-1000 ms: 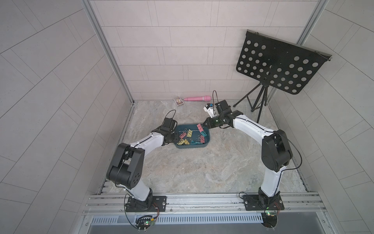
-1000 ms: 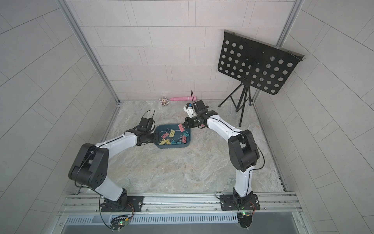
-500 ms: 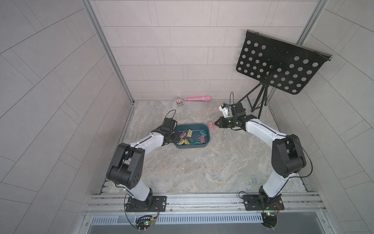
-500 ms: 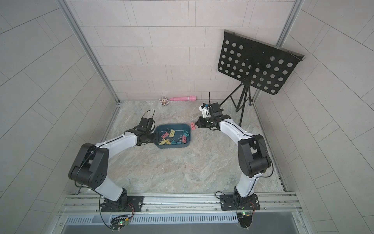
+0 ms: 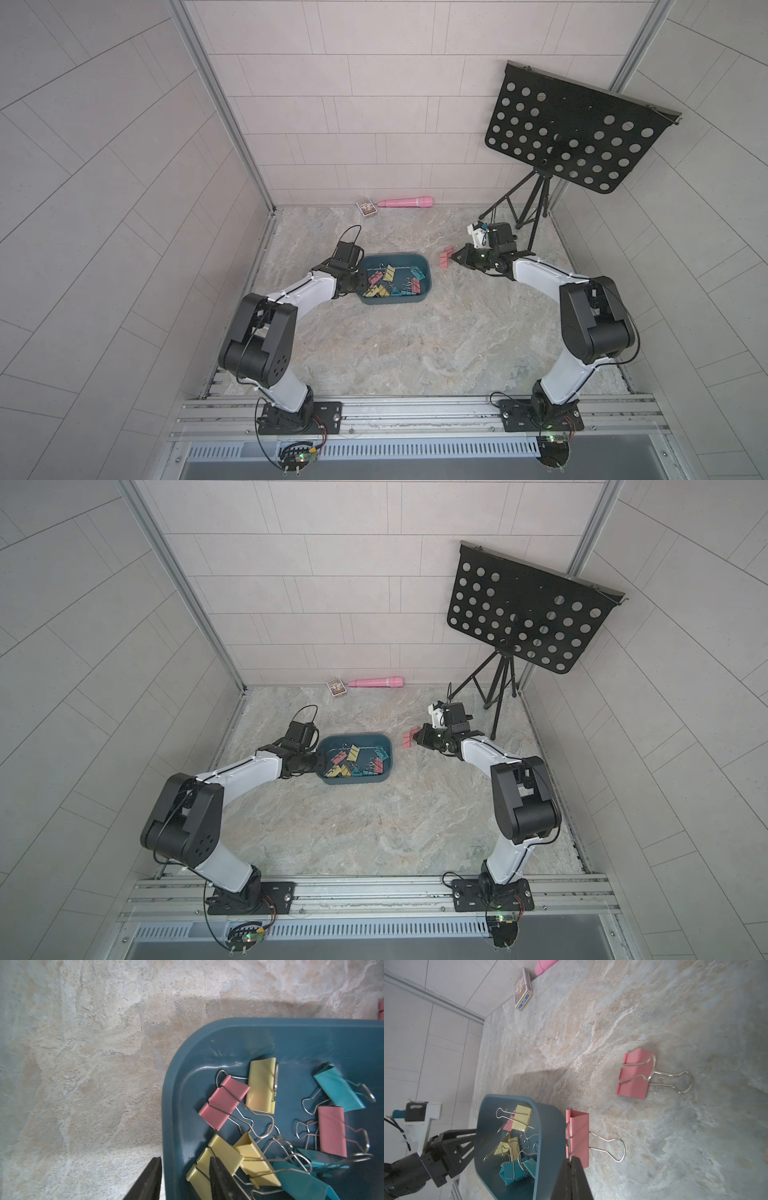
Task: Take out the binder clips from the storage box
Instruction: Place the binder clip at the center of the board.
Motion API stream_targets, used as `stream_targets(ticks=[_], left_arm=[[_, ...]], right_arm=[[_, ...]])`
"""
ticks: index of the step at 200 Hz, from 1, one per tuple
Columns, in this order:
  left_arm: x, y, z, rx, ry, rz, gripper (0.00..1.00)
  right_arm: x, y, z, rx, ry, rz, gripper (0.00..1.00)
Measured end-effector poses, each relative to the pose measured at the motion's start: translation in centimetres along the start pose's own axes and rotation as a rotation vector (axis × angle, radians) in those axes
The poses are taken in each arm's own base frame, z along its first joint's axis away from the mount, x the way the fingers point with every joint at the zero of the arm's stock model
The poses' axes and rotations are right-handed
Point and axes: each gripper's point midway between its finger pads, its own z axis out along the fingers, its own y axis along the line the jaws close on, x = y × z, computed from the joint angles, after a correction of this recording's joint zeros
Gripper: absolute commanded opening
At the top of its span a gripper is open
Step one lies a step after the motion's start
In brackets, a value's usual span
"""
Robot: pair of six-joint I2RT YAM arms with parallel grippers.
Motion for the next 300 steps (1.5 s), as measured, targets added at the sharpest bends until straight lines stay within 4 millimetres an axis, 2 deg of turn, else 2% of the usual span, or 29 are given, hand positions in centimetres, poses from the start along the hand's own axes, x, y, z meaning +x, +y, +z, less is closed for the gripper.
stream_targets(ticks=[138, 219, 300], left_arm=[[0.3, 0.1, 0.1, -0.002, 0.006, 0.0, 0.46], [0.4, 0.1, 0.1, -0.002, 0.008, 0.0, 0.46], [0.4, 0.2, 0.1, -0.003, 0.009, 0.0, 0.46]], right_arm=[[0.0, -2.7, 1.5, 0.03, -0.026, 0.149, 0.0], [-0.1, -3.9, 1.5, 0.048, -0.029, 0.172, 0.0], [0.7, -5.2, 2.2, 0.069, -0.004, 0.196, 0.0]])
